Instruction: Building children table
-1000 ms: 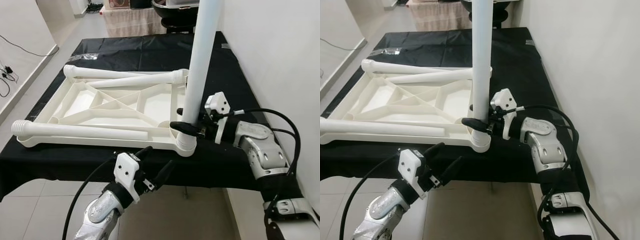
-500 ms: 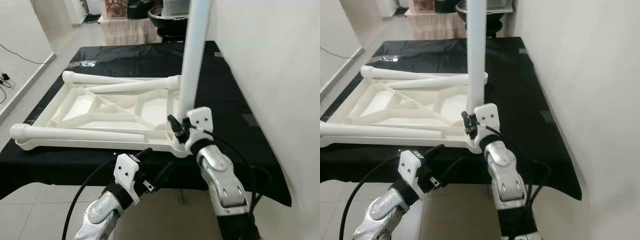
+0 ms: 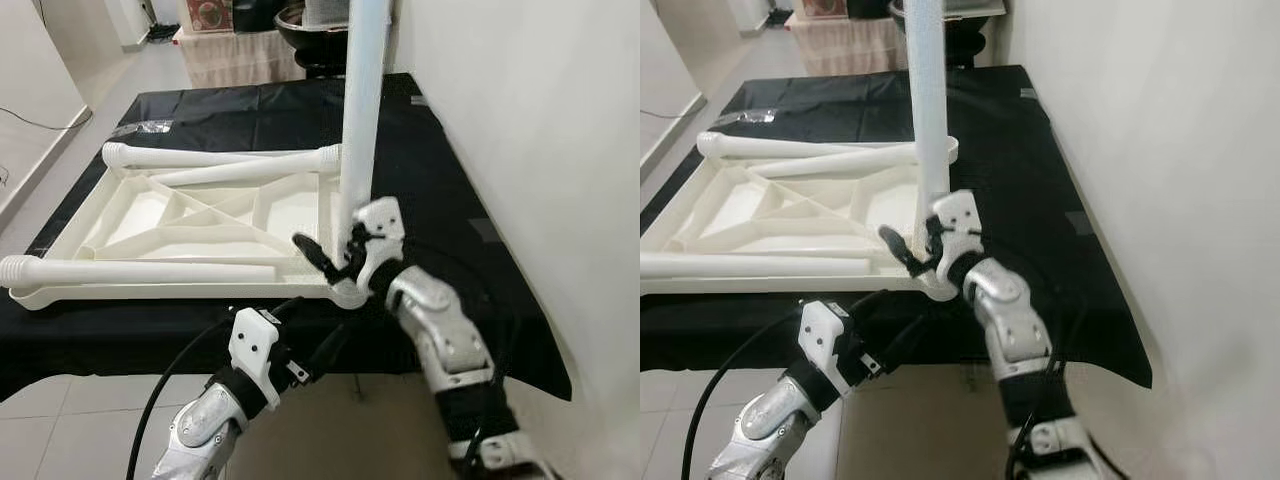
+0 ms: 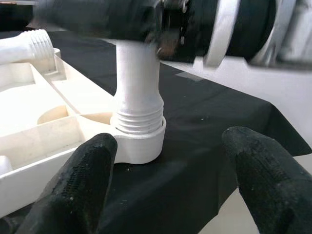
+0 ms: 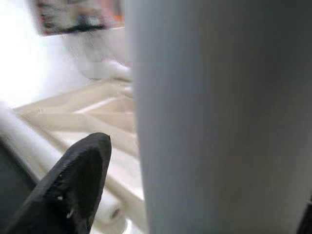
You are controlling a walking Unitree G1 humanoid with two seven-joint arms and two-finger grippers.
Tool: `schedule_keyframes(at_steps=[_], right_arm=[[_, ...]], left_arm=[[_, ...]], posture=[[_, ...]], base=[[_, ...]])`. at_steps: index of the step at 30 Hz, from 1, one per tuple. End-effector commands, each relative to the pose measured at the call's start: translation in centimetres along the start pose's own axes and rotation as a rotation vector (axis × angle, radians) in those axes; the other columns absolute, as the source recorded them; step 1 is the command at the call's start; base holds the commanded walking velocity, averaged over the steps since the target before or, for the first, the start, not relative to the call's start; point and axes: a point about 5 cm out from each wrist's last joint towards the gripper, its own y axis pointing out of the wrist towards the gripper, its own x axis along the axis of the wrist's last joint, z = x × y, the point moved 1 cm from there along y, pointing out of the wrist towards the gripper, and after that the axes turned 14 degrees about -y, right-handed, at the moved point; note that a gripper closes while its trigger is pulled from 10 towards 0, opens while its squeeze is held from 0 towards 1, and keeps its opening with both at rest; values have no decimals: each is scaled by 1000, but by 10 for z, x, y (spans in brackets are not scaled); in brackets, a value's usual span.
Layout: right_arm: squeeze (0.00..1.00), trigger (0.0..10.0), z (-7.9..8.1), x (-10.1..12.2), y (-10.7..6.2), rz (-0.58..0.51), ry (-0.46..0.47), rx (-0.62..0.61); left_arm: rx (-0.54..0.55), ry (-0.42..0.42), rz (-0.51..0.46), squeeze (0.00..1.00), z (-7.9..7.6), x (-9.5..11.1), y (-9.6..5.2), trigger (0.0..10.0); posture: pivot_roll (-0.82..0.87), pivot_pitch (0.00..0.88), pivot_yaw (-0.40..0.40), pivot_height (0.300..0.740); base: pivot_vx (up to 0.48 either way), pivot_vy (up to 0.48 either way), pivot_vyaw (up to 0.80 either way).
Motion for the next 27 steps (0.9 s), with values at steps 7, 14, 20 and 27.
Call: schedule_keyframes(at_steps=[7,14,20,27], right_arm=[[0,10000,-4,9,-6,-75,-85,380],[0,0,-11,7,-6,-78,-41,436],[0,0,-21,-1,-10,-42,-46,379],[0,0,-20,-9,-28,-32,-10,249]], left_arm=[[14,-5,2,0,2,-2,-2,10000],[14,-4,3,0,2,-2,-2,10000],[14,-5,3,0,1,-1,-2,10000],[13,-8,2,0,0,-1,-3,10000]], posture=[[13,163,28,740],[17,164,31,740],[16,168,33,740],[9,177,29,740]], base=[[0,0,0],[0,0,0],[0,0,0],[0,0,0]])
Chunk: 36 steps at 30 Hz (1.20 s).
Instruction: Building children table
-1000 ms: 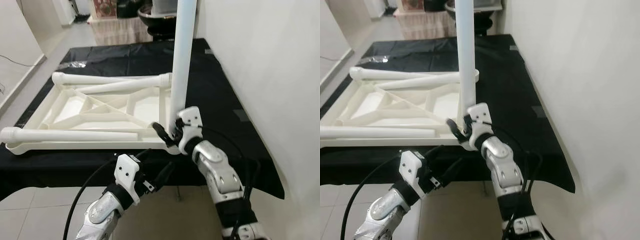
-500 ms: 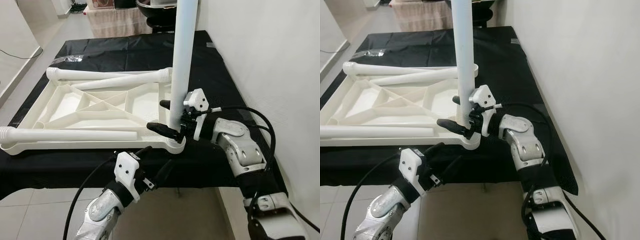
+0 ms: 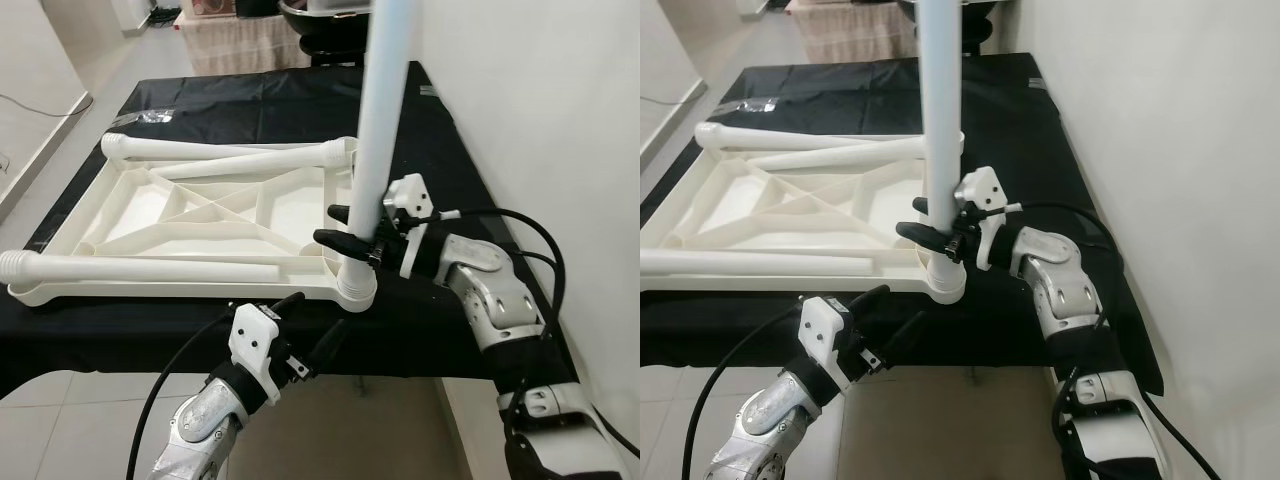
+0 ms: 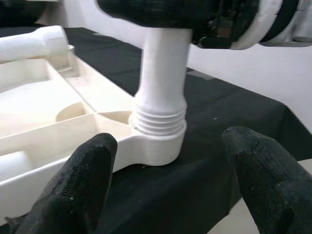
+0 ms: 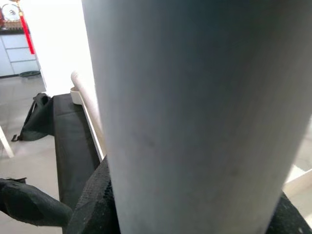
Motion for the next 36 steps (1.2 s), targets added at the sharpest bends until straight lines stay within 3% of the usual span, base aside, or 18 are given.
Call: schedule_keyframes(at_steps=[1,2,3,4,5,6,7,11,14,15,17,18,19,26,27,30,31,36], right_arm=[[0,0,12,-13,-1,57,62,-163],[0,0,12,-13,-1,57,62,-163],[0,0,12,-17,-2,102,82,-354],[0,0,12,-17,-2,102,82,-354],[0,0,25,-24,-3,167,105,-526],[0,0,25,-24,-3,167,105,-526],[0,0,58,-23,12,180,114,-579],[0,0,65,-20,30,170,99,-559],[0,0,63,-20,31,171,97,-559],[0,2706,61,-21,31,173,99,-558],[0,2706,61,-21,31,173,99,-558],[0,10000,57,-21,31,184,95,-566],[1000,10000,50,-19,30,157,100,-525],[1000,10000,29,-7,25,31,132,-285],[902,10000,22,-7,22,27,123,-236],[902,10000,17,-7,19,25,115,-207],[0,10000,12,-8,16,34,96,-164],[0,10000,4,-13,3,69,33,42]], left_arm=[[7,-8,4,0,1,-1,-4,10000],[7,-8,4,0,1,-1,-4,10000],[7,-7,5,0,1,0,-5,10000],[7,-7,5,0,1,0,-5,10000],[8,-7,5,0,2,0,-6,10000],[8,-7,5,0,2,0,-6,10000],[9,-7,6,0,3,0,-5,10000],[8,-8,10,0,3,-1,-4,10000],[8,-9,11,0,3,-2,-4,10000],[9,-9,10,0,3,-2,-4,10000],[9,-9,10,0,3,-2,-4,10000],[11,-9,9,0,3,-2,-4,10000],[14,-9,6,0,3,-3,-3,10000],[14,-10,3,0,2,-3,-2,10000],[14,-10,3,0,2,-3,-1,10000],[13,-9,3,0,3,-3,-1,10000],[13,-9,4,0,3,-3,-1,10000],[14,-7,4,0,3,-3,-1,10000]], posture=[[12,181,23,740],[12,181,23,740],[10,181,23,740],[10,181,23,740],[-5,184,31,740],[-5,184,31,740],[0,174,39,740],[6,164,33,740],[6,164,33,740],[7,162,29,740],[7,162,29,740],[5,157,25,740],[5,154,23,740],[10,151,24,740],[23,149,23,740],[23,149,23,740],[29,148,25,740],[41,147,15,740]], base=[[0,0,0],[0,0,0],[0,0,0],[0,0,0],[0,0,0],[0,0,0],[0,0,0],[0,0,0],[0,0,0],[0,0,0],[0,0,0],[0,0,0],[0,0,0],[0,0,0],[0,0,0],[0,0,0],[0,0,0],[0,0,0]])
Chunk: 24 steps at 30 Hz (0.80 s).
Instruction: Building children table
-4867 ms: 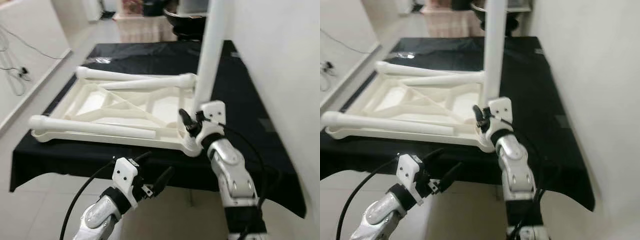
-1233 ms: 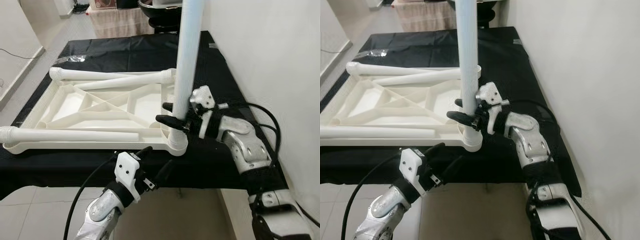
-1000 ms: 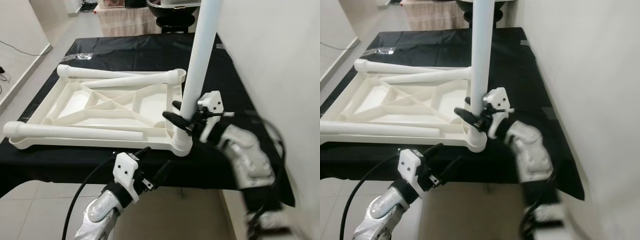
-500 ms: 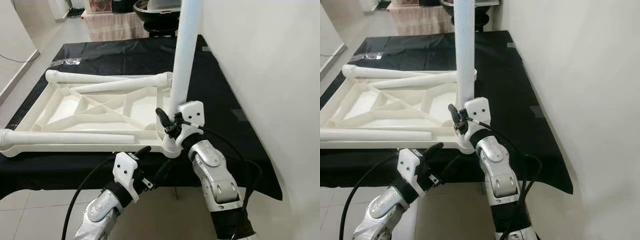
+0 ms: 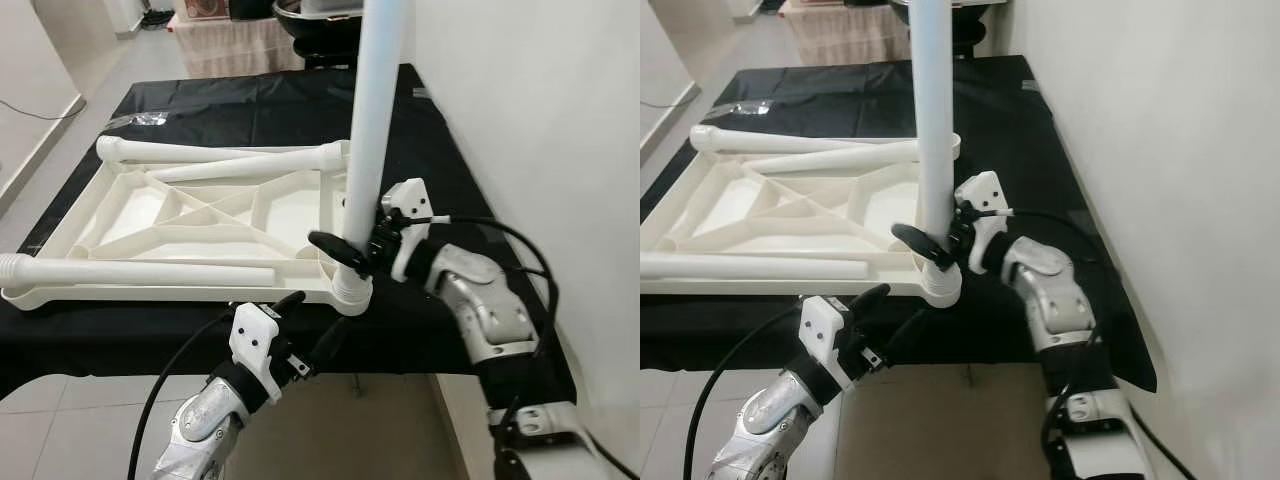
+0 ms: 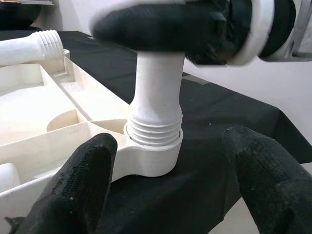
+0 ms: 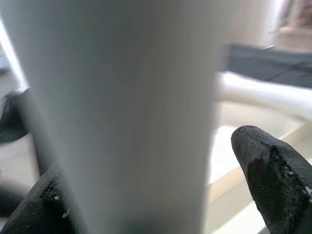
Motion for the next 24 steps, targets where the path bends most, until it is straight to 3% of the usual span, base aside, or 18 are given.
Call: schedule_keyframes(at_steps=[1,4,5,6,7,20,21,22,24], right_arm=[[0,10000,1,-1,1,-10,-12,79],[0,10000,-5,-2,-1,-7,-6,108],[0,5490,-15,-4,-3,-3,20,113],[0,5490,-15,-4,-3,-3,20,113],[0,0,-17,-7,-4,-3,44,113],[0,0,-11,-37,-28,57,98,75],[0,0,-8,-50,-43,131,98,-68],[0,0,-8,-50,-43,131,98,-68],[0,0,-7,-56,-51,176,101,-182]], left_arm=[[13,-3,10,0,2,-3,-2,10000],[13,-3,9,0,2,-4,-2,10000],[9,0,7,0,0,-4,-2,10000],[9,0,7,0,0,-4,-2,10000],[7,6,6,0,0,-4,-3,10000],[-3,32,-6,0,-3,0,-8,10000],[-20,33,-2,0,-10,2,-18,10000],[-20,33,-2,0,-10,2,-18,10000],[-29,31,4,0,-14,2,-25,10000]], posture=[[41,147,15,740],[43,146,13,740],[47,146,13,740],[47,146,13,740],[50,143,12,740],[32,133,23,740],[11,131,29,740],[11,131,29,740],[13,130,27,740]], base=[[0,0,0],[0,0,0],[0,0,0],[0,0,0],[0,0,0],[0,0,0],[0,0,0],[0,0,0],[0,0,0]])
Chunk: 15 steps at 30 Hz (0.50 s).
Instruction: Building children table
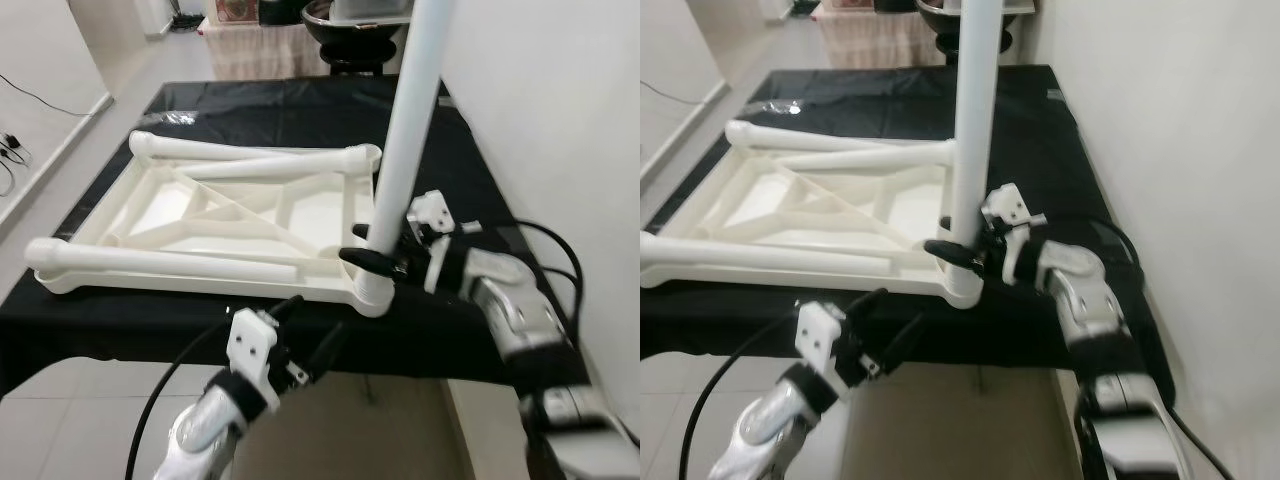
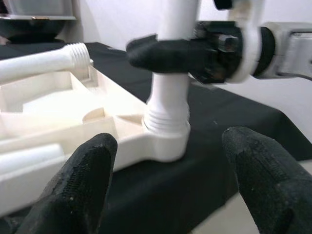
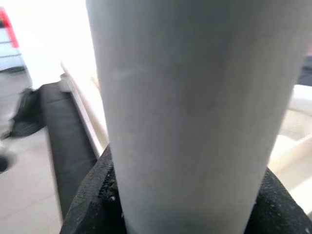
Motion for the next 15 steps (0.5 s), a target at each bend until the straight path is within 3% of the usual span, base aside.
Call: schedule_keyframes(at_steps=[1,2,3,4,7,8,11,12,13,14,15], right_arm=[[0,0,-2,-29,-16,143,71,-111],[0,0,-8,-40,-24,275,61,-395],[0,0,-11,-47,-34,374,45,-602],[0,0,8,-52,-38,428,55,-669],[0,0,8,-52,-38,428,55,-669],[0,0,26,-53,-37,444,84,-666],[0,0,38,-52,-30,420,105,-618],[0,9020,39,-49,-18,392,118,-584],[0,9020,36,-48,-10,380,120,-576],[0,10000,31,-43,-3,355,116,-559],[0,10000,29,-40,1,341,115,-549]], left_arm=[[-18,9,6,0,-3,1,-2,10000],[-10,4,10,0,-2,0,-4,10000],[-4,1,12,0,0,-1,-6,10000],[0,-2,11,0,0,-1,-7,10000],[0,-2,11,0,0,-1,-7,10000],[1,-6,12,0,-2,-1,-7,10000],[0,-18,13,0,-4,-1,-9,10000],[-5,-27,16,0,-6,0,-9,10000],[-8,-32,20,0,-8,0,-9,10000],[-6,-32,24,0,-8,0,-9,10000],[-3,-31,27,0,-8,0,-10,10000]], posture=[[13,130,27,740],[4,132,34,740],[4,132,34,740],[-18,130,46,740],[-18,130,46,740],[-18,130,46,740],[-24,118,59,740],[2,109,56,740],[2,108,57,740],[1,107,59,740],[1,107,59,740]], base=[[0,0,0],[0,0,0],[0,0,0],[0,0,0],[0,0,0],[0,0,0],[0,0,0],[0,0,0],[0,0,0],[0,0,0],[0,0,0]])
